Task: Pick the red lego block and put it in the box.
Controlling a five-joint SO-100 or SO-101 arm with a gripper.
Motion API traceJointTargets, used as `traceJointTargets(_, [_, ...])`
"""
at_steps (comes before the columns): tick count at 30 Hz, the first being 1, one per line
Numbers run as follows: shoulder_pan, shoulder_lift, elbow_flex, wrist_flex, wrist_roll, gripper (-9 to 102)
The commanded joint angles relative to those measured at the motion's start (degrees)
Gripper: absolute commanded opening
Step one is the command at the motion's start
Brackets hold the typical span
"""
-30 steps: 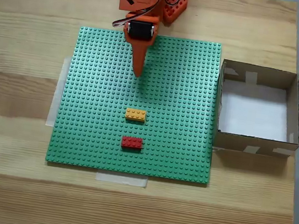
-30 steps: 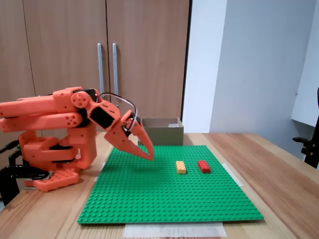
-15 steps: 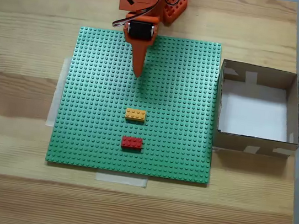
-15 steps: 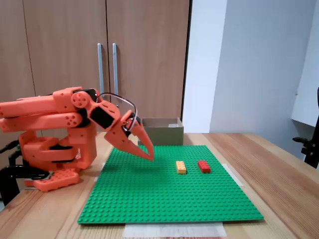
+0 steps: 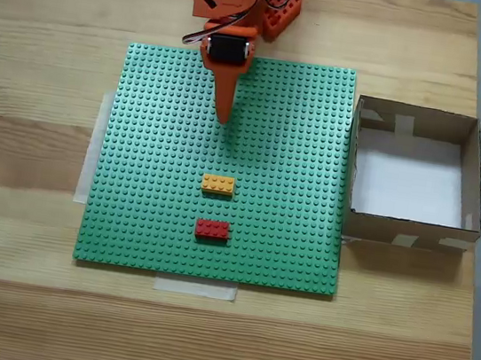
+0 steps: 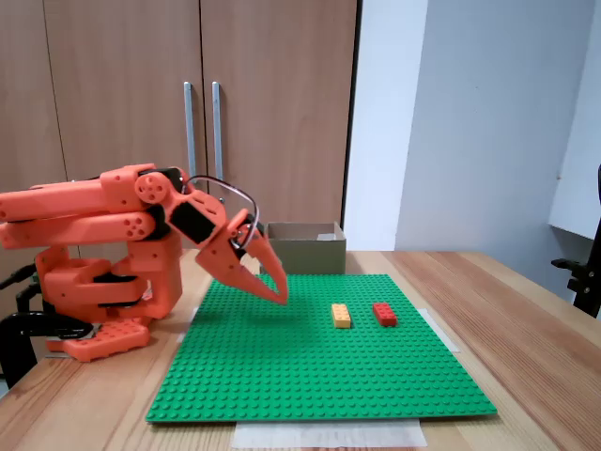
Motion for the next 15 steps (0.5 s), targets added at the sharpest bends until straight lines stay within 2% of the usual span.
traceJointTargets(1, [-0.09,-1.93,-4.22,2.02,0.97,-1])
traceJointTargets(6, [-0.18,-7.56,-11.51,4.83,1.23,-1])
traceJointTargets(15, [0.79,-23.2,-28.13,6.42,-4.31,-1])
